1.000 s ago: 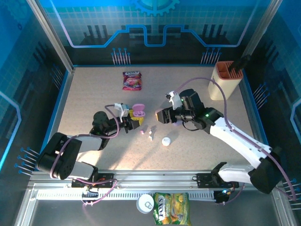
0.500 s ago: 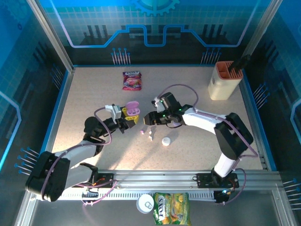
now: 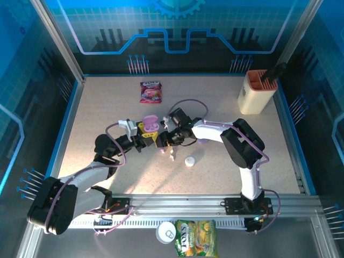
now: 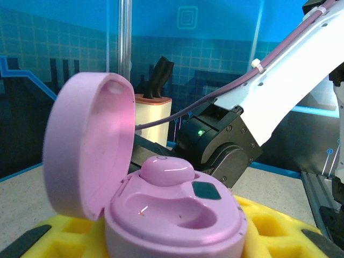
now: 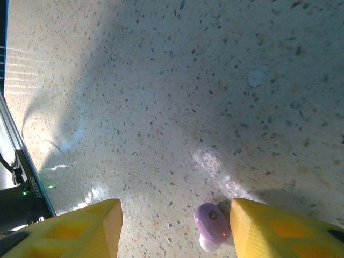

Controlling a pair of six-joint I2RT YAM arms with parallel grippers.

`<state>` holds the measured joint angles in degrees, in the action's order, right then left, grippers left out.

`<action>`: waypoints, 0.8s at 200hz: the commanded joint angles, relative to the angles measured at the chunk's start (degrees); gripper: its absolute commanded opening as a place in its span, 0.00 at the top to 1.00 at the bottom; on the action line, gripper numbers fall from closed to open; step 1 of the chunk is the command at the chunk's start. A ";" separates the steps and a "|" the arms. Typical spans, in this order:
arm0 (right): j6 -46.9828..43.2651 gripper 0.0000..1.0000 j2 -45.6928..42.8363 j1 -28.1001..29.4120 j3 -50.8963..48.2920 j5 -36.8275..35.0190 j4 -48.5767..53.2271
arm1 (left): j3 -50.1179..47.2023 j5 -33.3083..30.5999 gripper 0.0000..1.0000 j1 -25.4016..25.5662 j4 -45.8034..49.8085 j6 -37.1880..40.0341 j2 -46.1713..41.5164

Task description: Insert the wireless bluetooth earbuds into the charging case

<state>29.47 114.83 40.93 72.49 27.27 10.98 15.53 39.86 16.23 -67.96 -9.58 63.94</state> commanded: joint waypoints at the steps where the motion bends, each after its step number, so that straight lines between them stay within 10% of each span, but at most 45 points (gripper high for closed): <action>1: -3.07 0.45 2.25 0.98 2.54 1.23 4.92 | -0.49 0.51 0.66 -0.63 -0.77 -1.13 0.87; 160: -2.80 0.67 7.17 1.51 4.99 3.06 9.36 | -0.45 2.56 0.67 -0.58 -0.72 -1.69 2.08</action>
<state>26.04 118.98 41.95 75.96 29.19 18.70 15.53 40.84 16.23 -67.79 -10.63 65.76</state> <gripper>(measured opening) 0.352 0.384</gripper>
